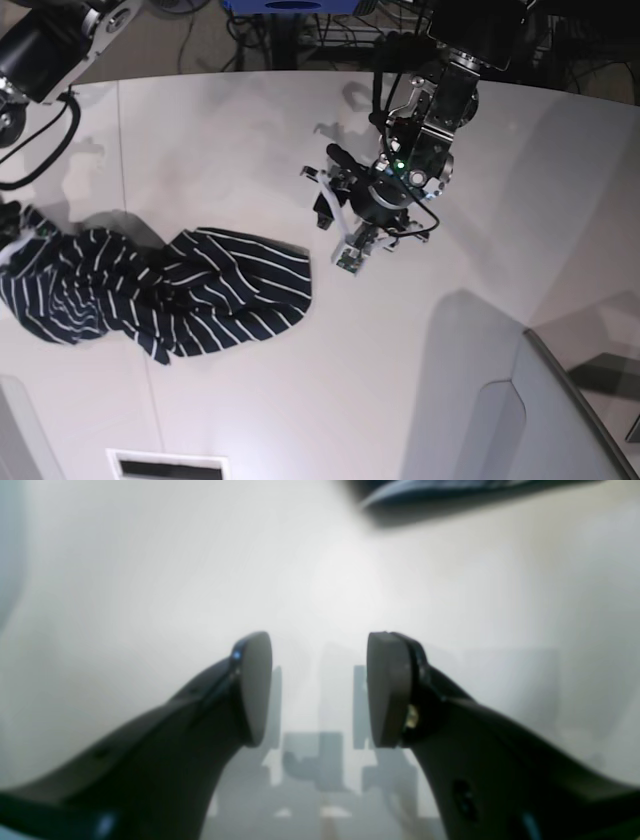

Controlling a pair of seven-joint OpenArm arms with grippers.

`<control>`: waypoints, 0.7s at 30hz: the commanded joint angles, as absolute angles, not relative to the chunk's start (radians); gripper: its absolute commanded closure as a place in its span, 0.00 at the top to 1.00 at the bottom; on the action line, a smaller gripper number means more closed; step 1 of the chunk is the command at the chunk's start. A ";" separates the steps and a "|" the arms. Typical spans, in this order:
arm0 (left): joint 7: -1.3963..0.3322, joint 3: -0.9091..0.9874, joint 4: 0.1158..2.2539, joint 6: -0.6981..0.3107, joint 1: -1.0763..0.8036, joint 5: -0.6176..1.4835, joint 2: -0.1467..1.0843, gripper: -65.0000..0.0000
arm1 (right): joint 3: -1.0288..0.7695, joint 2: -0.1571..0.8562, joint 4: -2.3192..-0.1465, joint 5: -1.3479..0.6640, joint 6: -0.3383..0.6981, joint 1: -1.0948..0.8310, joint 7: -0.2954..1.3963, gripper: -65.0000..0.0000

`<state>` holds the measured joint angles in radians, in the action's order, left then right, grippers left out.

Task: Layout the t-shirt on the table in an organized manner, then fold the t-shirt properly
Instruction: 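Lower the left gripper onto the shirt bunch beside the right gripper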

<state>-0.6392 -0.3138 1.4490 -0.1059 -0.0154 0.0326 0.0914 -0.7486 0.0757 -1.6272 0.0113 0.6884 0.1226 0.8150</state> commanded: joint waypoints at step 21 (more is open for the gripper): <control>-0.616 -0.407 1.363 -0.277 0.061 0.030 -0.012 0.46 | -0.636 0.237 -1.922 0.004 0.677 0.507 0.990 0.03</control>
<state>-0.6342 -0.4122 1.3495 -0.2810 0.0441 0.0303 -0.0139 -0.6380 0.2150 -1.9015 0.0105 0.6811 0.4709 1.0264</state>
